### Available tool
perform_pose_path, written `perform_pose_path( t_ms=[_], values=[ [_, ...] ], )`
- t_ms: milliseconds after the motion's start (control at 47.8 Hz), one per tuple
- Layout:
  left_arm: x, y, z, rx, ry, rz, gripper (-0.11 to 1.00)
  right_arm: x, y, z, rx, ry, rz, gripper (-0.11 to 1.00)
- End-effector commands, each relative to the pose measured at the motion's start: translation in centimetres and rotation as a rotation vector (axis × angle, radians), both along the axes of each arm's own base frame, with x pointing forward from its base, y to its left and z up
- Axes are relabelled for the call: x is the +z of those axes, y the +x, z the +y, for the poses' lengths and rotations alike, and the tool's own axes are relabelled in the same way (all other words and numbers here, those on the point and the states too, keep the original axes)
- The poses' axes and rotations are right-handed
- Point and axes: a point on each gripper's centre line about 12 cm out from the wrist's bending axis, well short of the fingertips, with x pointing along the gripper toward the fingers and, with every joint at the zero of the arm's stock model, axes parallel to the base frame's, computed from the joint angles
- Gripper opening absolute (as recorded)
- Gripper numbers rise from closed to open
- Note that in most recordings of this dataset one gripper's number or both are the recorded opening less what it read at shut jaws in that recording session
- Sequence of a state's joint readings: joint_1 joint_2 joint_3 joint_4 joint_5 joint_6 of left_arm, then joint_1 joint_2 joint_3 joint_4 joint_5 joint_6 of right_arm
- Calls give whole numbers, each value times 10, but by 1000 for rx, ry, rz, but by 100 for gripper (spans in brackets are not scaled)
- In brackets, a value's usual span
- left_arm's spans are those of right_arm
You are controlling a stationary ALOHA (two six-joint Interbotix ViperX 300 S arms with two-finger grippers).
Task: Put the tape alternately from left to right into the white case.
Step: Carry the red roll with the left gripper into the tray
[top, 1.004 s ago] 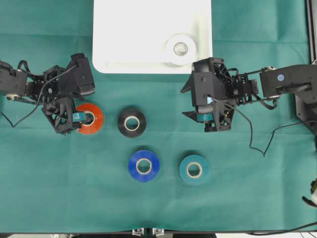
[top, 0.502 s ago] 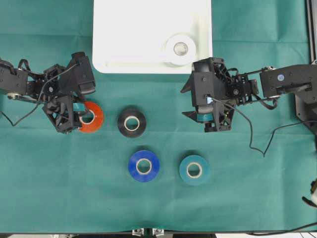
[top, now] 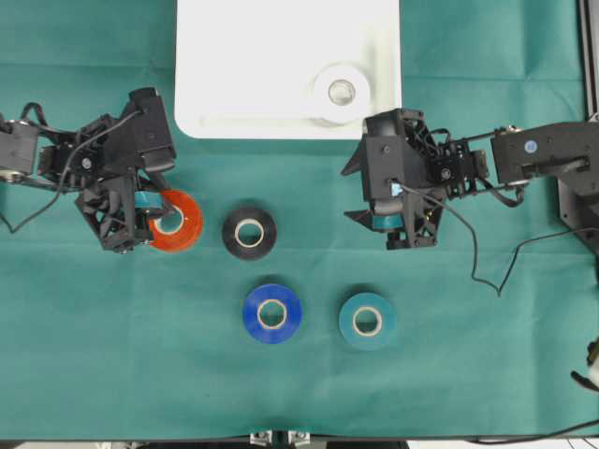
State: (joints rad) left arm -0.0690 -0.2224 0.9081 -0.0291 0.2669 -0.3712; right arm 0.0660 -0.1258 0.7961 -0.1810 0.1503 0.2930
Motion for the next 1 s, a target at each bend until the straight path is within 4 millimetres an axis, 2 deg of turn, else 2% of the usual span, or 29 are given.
perform_pose_path(
  t_ms=[0,188,355,627,983],
  values=[
    [24,4,-1,-5,-3,-69,-3,8,4,1,3,4,-30,74],
    [35,6,1,2,-3,-106,-3,8,4,1,3,4,-30,74],
    [38,14,15,42,5,-132,-3,10,6,2,3,4,-35,74],
    [48,31,63,73,120,-196,-3,11,7,2,4,8,-53,74],
    [31,58,120,67,251,-136,-3,11,7,2,6,8,-56,74]
  ],
)
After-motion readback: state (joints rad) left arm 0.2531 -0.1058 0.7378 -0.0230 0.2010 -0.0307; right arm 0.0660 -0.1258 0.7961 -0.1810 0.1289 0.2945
